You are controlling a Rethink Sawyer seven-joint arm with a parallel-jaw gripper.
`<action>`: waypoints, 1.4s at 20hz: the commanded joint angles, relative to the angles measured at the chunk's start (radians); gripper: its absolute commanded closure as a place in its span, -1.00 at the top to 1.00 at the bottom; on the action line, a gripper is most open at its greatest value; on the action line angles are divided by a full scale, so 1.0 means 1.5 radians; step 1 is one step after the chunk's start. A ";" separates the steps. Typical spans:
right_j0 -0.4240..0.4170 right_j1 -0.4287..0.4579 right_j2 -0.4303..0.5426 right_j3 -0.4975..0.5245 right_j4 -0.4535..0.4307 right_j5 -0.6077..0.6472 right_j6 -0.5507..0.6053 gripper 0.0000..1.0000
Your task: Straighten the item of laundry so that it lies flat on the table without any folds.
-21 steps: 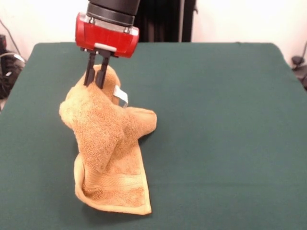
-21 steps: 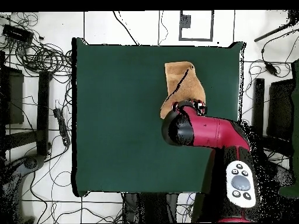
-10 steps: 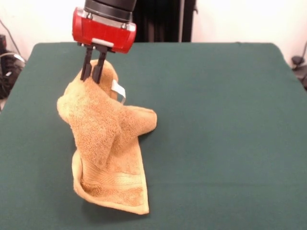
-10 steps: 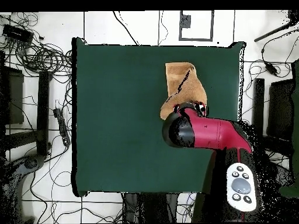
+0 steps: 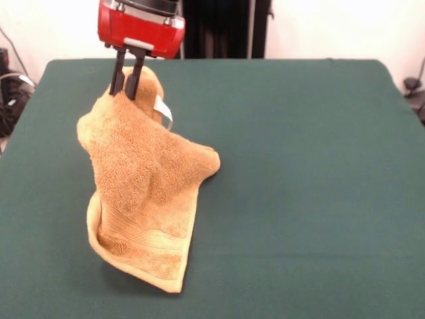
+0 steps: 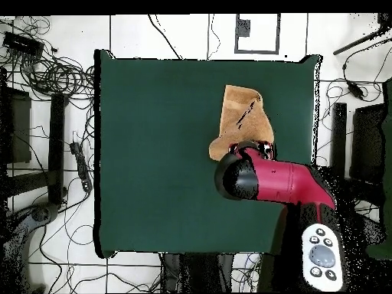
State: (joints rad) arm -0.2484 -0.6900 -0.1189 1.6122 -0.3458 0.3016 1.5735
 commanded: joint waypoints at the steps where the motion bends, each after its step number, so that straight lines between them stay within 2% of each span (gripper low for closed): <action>1: -0.006 0.025 0.051 0.064 -0.029 0.056 0.013 -1.00; 7: -0.004 0.029 0.047 0.057 -0.023 0.076 0.015 -1.00; 8: -0.007 0.029 0.052 0.057 -0.024 0.090 0.004 1.00; 11: -0.003 0.027 0.048 0.059 -0.035 0.070 0.004 1.00; 17: 0.002 0.029 0.043 0.050 -0.036 0.090 -0.001 1.00; 20: 0.001 0.027 0.045 0.057 -0.016 0.076 0.029 1.00; 22: 0.016 0.018 0.031 0.046 -0.014 0.107 0.028 1.00; 25: -0.003 0.007 0.076 0.042 0.019 0.084 0.043 1.00; 28: -0.006 0.005 0.097 0.033 0.047 0.100 0.055 1.00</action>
State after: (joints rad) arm -0.2670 -0.6952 -0.1163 1.6128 -0.3373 0.3257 1.5735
